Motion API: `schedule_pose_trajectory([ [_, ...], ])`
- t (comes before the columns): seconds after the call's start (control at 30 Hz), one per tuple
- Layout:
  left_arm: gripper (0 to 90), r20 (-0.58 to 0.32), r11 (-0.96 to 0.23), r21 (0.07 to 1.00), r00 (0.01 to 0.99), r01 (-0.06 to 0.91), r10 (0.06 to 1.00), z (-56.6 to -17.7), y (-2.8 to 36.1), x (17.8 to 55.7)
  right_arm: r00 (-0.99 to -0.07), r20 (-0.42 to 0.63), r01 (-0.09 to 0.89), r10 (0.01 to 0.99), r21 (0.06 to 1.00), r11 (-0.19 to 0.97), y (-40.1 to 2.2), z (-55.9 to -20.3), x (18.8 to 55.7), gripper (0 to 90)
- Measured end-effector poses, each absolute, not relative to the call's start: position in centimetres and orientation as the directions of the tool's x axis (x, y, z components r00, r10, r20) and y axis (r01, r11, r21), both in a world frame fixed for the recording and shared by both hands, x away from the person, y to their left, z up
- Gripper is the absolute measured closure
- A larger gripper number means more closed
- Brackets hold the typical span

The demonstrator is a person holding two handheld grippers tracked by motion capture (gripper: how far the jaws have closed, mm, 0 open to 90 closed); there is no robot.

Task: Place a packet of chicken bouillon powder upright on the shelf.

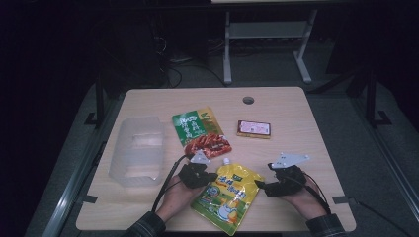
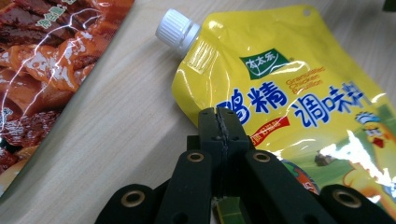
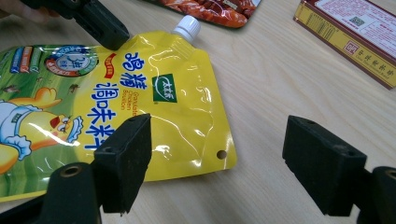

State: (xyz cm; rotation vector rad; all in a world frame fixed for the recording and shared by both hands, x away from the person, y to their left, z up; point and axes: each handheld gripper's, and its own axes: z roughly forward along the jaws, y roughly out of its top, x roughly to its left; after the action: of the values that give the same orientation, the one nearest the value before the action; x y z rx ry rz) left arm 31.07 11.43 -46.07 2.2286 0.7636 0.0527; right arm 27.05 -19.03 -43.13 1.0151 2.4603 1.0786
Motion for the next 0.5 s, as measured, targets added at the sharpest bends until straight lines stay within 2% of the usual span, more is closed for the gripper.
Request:
schedule_pose_trajectory([
  [0.1,90.0,-0.234,-0.488,0.702,0.815,0.518,0.530,-45.7,11.8,31.2,-0.716,0.037,0.497,0.697,0.728,0.472,-19.1,-43.1,27.0,23.5],
  [0.5,90.0,-0.261,-0.393,0.781,0.826,0.485,0.499,-42.8,13.4,30.8,-0.726,0.097,0.513,0.681,0.736,0.442,-19.3,-43.0,27.1,20.0],
])
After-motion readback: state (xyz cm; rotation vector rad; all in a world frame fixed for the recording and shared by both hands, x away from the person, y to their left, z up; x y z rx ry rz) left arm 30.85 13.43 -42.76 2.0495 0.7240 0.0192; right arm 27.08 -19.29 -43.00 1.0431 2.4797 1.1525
